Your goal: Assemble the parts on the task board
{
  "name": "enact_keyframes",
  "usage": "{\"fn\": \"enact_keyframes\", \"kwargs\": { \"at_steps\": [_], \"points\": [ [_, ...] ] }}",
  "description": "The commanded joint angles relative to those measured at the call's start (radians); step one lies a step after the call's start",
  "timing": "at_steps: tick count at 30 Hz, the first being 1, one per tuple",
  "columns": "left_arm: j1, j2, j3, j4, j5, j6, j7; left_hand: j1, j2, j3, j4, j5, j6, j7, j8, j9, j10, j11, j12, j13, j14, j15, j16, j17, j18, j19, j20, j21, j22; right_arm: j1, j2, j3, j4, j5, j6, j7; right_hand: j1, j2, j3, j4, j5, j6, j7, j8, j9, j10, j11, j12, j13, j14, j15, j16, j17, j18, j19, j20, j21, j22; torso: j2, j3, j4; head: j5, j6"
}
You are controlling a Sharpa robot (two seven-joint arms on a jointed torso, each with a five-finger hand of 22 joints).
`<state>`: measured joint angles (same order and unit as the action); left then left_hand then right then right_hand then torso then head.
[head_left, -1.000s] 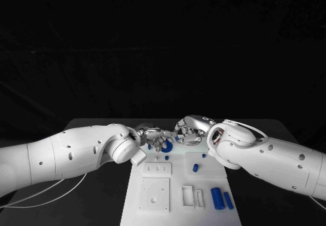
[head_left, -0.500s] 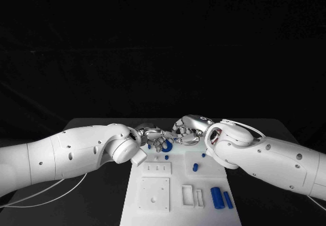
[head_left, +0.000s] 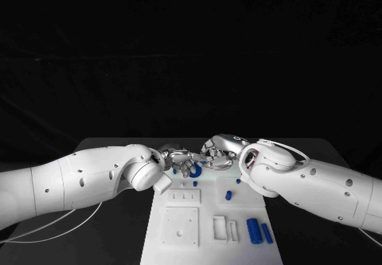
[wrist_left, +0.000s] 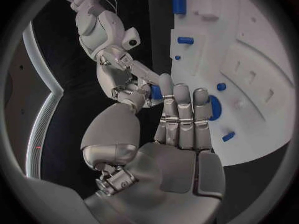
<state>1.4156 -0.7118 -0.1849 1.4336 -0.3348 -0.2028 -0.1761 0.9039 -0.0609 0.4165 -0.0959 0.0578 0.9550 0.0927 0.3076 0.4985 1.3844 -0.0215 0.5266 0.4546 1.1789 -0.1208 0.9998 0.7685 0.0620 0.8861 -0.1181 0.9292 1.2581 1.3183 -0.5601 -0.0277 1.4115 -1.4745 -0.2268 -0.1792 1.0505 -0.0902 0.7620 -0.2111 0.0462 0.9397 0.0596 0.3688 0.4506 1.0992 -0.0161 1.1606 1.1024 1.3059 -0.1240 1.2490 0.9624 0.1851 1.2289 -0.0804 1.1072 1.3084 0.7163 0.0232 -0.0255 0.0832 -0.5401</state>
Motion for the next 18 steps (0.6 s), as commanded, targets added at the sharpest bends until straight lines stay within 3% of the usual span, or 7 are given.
{"fn": "enact_keyframes", "kwargs": {
  "at_steps": [1, 18],
  "points": [
    [0.001, 0.001, 0.001, 0.003, 0.016, -0.001, 0.016, -0.002, 0.013, -0.002, -0.008, -0.002, 0.007, -0.002, -0.006, 0.001, -0.005, 0.0, 0.005, -0.001, -0.002, 0.001, 0.002, -0.002, -0.003, -0.007, -0.089, 0.004, -0.002, 0.0, 0.005, -0.001, 0.0, -0.007, 0.018, 0.001, 0.009, -0.002, 0.007, 0.0, 0.003, 0.069, 0.031, 0.011, 0.033, 0.005, -0.005, 0.0, -0.001, -0.001, -0.004, -0.005, 0.0, 0.077, 0.003, -0.004, 0.005, 0.01, 0.0, -0.0004, 0.0009, 0.0, -0.001],
    [0.001, 0.002, 0.001, 0.004, 0.017, 0.002, 0.012, 0.002, 0.037, -0.006, -0.021, 0.002, 0.017, -0.003, -0.004, 0.004, -0.009, -0.002, 0.008, -0.005, -0.005, 0.001, 0.005, -0.009, -0.005, -0.012, -0.091, 0.008, -0.007, -0.001, 0.008, -0.003, 0.0, -0.001, 0.024, -0.002, 0.008, -0.002, 0.008, 0.0, 0.004, 0.069, 0.031, 0.011, 0.034, 0.005, -0.005, 0.0, -0.001, 0.0, -0.004, -0.006, 0.0, 0.077, 0.004, -0.004, 0.005, 0.01, 0.0, -0.0003, 0.0008, -0.001, -0.002]
  ]
}}
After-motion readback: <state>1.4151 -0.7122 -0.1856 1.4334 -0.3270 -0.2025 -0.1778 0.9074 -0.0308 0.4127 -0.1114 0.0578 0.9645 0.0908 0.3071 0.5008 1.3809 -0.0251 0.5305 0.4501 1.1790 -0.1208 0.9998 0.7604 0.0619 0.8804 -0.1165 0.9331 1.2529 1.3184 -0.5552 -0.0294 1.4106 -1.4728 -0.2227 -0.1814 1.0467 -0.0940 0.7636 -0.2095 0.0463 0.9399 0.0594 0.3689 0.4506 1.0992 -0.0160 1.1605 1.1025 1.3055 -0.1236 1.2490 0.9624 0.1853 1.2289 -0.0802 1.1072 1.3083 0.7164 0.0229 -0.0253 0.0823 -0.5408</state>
